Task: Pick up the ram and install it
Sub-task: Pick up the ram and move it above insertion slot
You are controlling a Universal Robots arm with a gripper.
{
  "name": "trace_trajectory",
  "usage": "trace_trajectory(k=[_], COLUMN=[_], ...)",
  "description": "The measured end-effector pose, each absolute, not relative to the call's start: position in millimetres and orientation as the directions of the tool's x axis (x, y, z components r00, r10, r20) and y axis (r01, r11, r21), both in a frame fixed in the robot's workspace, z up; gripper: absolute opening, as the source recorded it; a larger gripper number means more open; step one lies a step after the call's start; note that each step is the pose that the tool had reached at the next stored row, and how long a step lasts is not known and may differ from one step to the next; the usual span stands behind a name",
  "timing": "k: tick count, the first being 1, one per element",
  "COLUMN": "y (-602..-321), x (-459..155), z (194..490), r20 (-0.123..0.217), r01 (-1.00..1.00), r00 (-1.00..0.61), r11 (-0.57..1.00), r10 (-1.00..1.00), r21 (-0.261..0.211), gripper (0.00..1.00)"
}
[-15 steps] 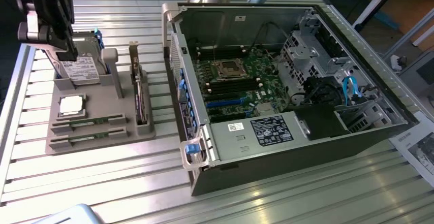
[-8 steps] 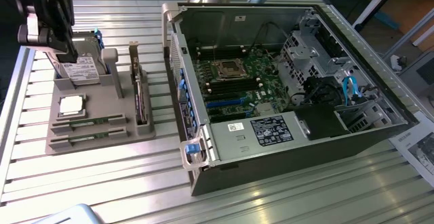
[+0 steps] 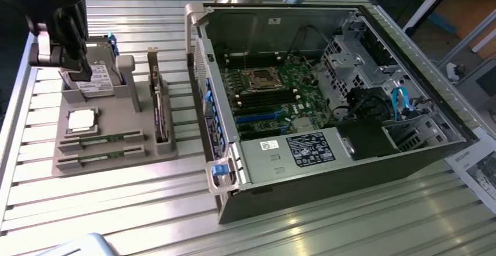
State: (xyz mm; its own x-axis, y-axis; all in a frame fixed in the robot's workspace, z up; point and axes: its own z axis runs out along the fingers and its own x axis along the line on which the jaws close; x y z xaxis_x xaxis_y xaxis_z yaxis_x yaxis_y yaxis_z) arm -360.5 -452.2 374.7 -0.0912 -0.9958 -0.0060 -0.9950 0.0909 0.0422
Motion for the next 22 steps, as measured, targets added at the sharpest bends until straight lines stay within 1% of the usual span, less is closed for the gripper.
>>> trace_trajectory(k=[8, 19, 22], y=[-457, -470, -470], x=[-361, -362, -362], z=[356, 326, 325], r20=[-0.006, -0.006, -0.006], r01=[-0.995, -0.995, -0.995], r00=[-0.090, -0.088, -0.088], r11=[0.090, 0.088, 0.088], r10=[-0.996, -0.996, -0.996], r21=[0.042, 0.042, 0.042], gripper=[0.10, 0.10, 0.10])
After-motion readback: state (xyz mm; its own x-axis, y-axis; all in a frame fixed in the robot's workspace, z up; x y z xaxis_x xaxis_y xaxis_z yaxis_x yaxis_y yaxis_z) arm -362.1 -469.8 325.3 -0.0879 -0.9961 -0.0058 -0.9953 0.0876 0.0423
